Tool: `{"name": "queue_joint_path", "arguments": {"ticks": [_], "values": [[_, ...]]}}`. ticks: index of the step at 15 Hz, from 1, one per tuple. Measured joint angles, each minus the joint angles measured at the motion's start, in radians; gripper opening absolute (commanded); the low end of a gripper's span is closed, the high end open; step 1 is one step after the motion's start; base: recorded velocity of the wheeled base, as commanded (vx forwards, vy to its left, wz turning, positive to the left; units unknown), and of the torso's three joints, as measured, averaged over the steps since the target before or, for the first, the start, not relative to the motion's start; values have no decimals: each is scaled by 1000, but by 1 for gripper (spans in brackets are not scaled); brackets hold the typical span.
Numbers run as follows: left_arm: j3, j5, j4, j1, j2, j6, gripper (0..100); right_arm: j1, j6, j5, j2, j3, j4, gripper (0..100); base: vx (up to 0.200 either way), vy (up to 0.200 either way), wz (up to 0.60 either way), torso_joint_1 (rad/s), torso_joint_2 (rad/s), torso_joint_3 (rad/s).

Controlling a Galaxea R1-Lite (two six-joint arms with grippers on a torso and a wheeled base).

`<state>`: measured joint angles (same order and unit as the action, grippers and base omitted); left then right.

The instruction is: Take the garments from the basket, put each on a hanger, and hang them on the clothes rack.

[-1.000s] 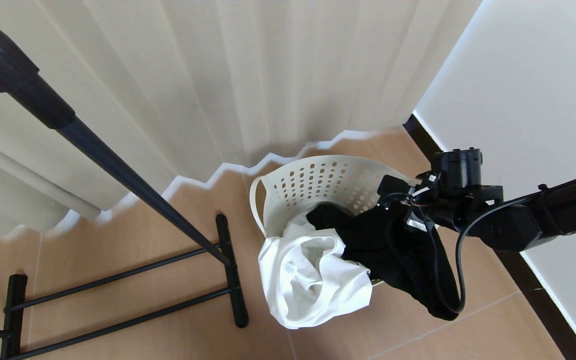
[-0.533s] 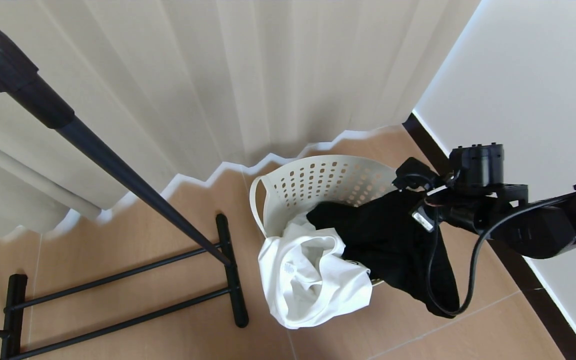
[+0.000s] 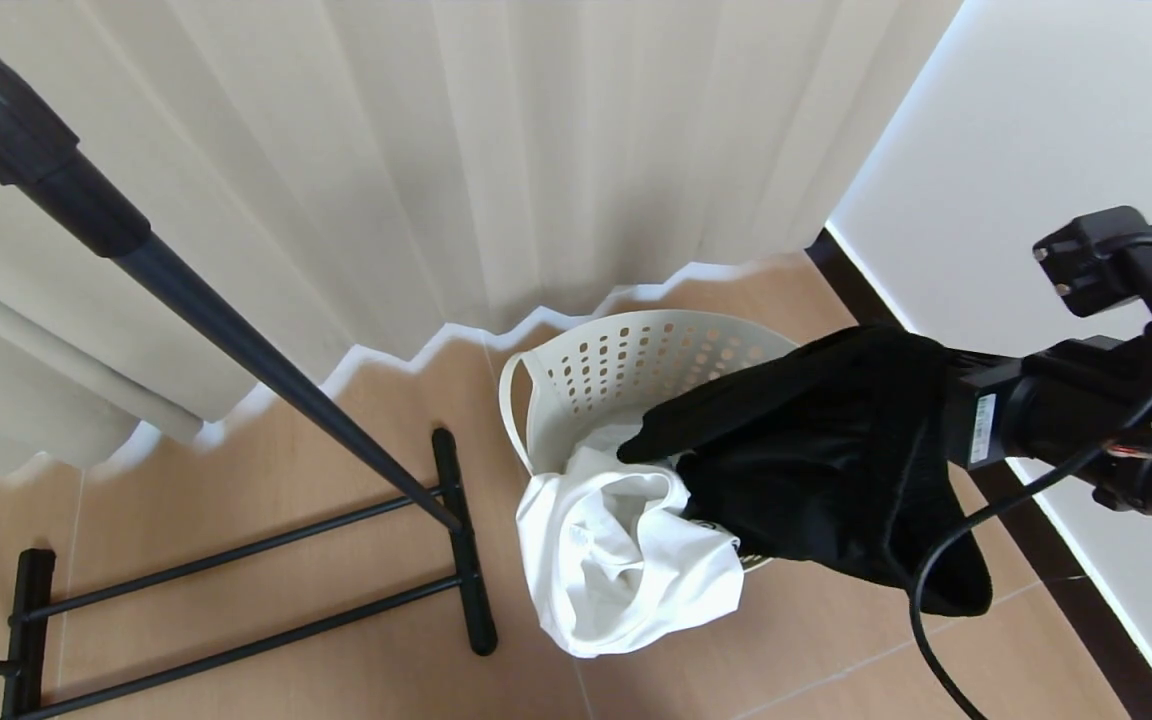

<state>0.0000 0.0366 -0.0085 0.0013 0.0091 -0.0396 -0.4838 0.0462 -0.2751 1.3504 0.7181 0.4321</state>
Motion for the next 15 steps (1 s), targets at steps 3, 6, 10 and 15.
{"name": "queue_joint_path", "arguments": {"ticks": [3,6,10,15], "values": [[0,0,0,0,0,0,100,-10,20,-2,-51,-27,1,0,0,0,0,2,4,124],[0,0,0,0,0,0,100,-9,20,-5,-68,-31,2,0,0,0,0,2,-1,188],[0,0,0,0,0,0,100,-8,18,1,-67,-31,4,0,0,0,0,1,2,205],[0,0,0,0,0,0,100,-4,17,1,-67,-30,4,0,0,0,0,1,4,196]]}}
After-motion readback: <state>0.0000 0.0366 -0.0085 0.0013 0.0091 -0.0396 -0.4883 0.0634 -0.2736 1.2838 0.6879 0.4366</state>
